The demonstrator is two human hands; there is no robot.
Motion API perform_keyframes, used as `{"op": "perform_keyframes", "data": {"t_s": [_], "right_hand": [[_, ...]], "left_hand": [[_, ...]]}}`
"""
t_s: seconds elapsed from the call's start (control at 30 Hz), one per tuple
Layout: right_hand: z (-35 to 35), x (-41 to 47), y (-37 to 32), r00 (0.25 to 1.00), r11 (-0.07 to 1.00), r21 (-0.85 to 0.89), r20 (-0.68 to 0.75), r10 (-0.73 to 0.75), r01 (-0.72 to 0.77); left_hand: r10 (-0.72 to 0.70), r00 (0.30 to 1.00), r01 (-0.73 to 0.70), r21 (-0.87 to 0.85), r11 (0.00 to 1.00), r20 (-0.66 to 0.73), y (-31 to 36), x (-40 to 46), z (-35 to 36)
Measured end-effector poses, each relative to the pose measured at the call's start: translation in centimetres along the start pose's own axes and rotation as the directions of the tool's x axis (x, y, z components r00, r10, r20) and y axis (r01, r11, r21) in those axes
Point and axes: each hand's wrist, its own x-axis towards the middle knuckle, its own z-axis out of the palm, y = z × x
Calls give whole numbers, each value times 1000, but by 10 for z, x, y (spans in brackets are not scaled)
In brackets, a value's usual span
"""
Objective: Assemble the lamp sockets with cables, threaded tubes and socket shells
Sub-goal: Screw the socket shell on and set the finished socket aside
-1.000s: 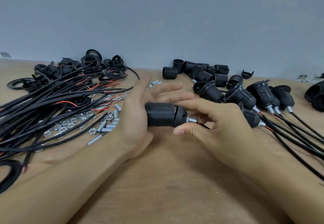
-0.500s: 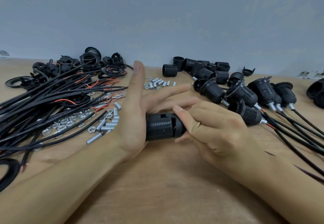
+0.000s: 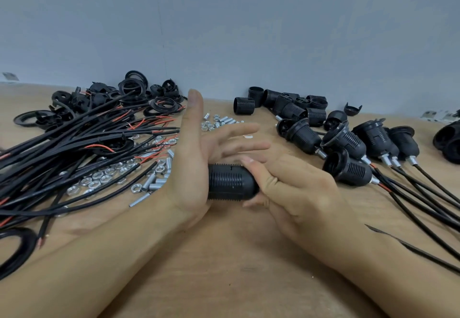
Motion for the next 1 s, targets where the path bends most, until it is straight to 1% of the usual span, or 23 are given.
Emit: {"op": "perform_keyframes", "data": {"t_s": [0.07,0.13,0.17,0.2,0.23,0.27,0.3,0.33,0.37,0.4,0.43,0.5,0.57,0.63,0.73,0.8,0.87,0.9,0.93,0.97,1.0], "right_hand": [[0,5,1,999,998,43,-1,47,-47],[-5,9,3,989,977,154,29,142,-145],[-8,10,4,977,955,209,43,207,-211],[-10,10,7,961,930,243,47,271,-274],[-12,9,10,943,907,262,44,331,-330],[-13,8,13,922,882,276,46,384,-381],[-13,7,16,901,856,292,59,429,-427],[-13,5,18,883,832,305,82,462,-463],[-12,4,18,870,813,318,107,481,-488],[-11,3,19,860,796,332,126,494,-506],[-10,3,19,850,776,354,131,511,-521],[-12,3,19,820,716,436,96,565,-545],[-15,4,20,783,663,505,42,620,-552],[-16,3,22,764,658,503,9,645,-561],[-17,3,22,767,664,475,38,640,-578],[-16,4,21,779,684,436,67,623,-585],[-15,5,22,787,702,406,76,613,-586],[-16,5,23,789,707,399,76,609,-584],[-16,5,23,791,710,396,74,607,-582],[-17,5,24,792,712,394,73,607,-582],[-18,5,25,791,711,392,77,608,-584]], "left_hand": [[21,994,-22,-13,1000,-108,4,3,1],[63,971,-57,32,998,-232,6,7,1],[113,951,-85,109,990,-289,6,9,1],[193,926,-116,240,964,-325,5,10,-1],[283,902,-140,399,906,-327,4,11,-3],[363,885,-152,558,816,-291,2,11,-6],[412,883,-150,696,702,-225,0,11,-8],[435,887,-145,803,578,-153,-3,10,-11],[452,887,-143,874,464,-95,-5,10,-13],[470,880,-144,910,388,-61,-7,10,-14],[480,876,-144,921,363,-52,-7,10,-15],[481,875,-132,929,345,-54,-3,10,-17],[475,879,-101,958,268,-40,2,9,-24],[461,887,-56,981,187,-37,4,12,-32],[483,874,16,996,89,-57,11,26,-42],[497,867,63,997,-39,-35,24,46,-53],[454,890,156,964,-215,-43,41,68,-69],[420,904,213,932,-294,-74,50,79,-79],[389,914,264,899,-350,-117,57,87,-88],[354,921,302,873,-384,-163,62,94,-97],[313,927,327,860,-393,-209,65,99,-105]]}}
